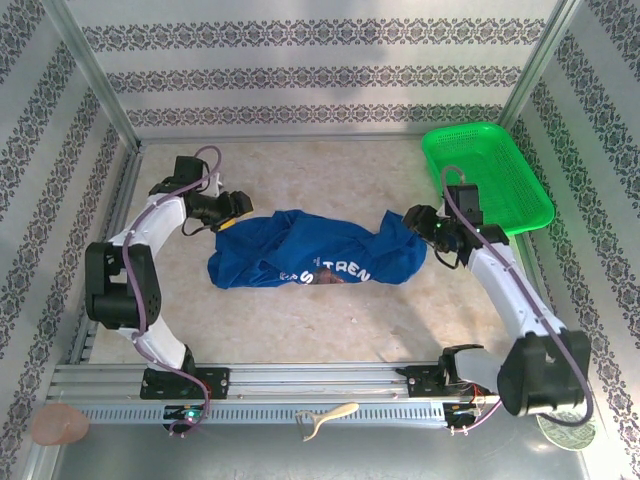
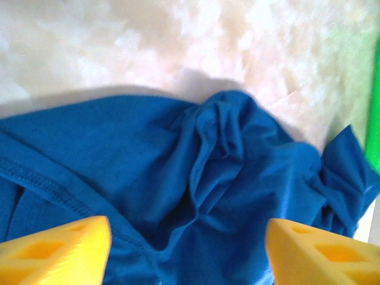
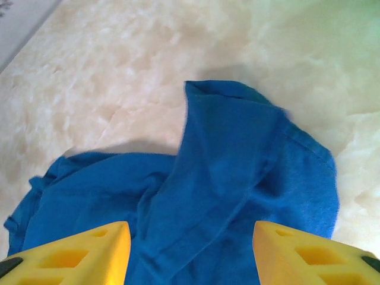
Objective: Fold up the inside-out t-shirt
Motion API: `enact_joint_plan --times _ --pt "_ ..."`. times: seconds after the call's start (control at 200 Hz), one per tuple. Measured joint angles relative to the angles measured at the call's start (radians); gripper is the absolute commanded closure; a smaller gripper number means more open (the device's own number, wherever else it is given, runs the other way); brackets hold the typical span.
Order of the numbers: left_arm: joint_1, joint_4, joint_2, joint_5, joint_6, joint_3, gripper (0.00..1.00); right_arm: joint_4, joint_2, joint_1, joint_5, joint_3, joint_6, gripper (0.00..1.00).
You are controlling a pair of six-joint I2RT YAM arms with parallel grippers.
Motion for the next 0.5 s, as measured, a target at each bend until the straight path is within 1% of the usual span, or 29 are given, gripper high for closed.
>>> enact_joint_plan --times 0.1,0.155,0.165,0.175,0.275,0.38,0.5 --pt "0.0 0.032 -0.105 -0.003 -0.007 -0.054 0.14 -0.003 -0.064 0.111 0.053 -0.018 -0.034 0.43" --pt "0.0 0.053 -0.162 -0.002 -0.016 -0.093 0.05 -0.005 -0.061 0.166 0.078 -0.026 -0.051 0.42" --pt "0.0 0.056 -0.173 -0.001 -0.019 -0.101 0.01 -0.006 -0.057 0.175 0.083 -0.026 -0.056 0.42" --pt "0.0 0.06 -0.184 0.0 -0.019 -0.11 0.0 -0.007 -0.05 0.185 0.087 -0.026 -0.061 0.42" --pt "0.0 0.091 -0.255 0.009 -0.045 -0.189 0.0 -0.021 0.053 0.258 0.142 -0.017 -0.104 0.38" --pt "0.0 0.103 -0.285 0.009 -0.065 -0.253 0.0 -0.064 0.178 0.322 0.204 0.018 -0.14 0.35" --pt "0.0 0.105 -0.306 0.006 -0.082 -0.288 0.0 -0.077 0.227 0.386 0.257 0.023 -0.155 0.34"
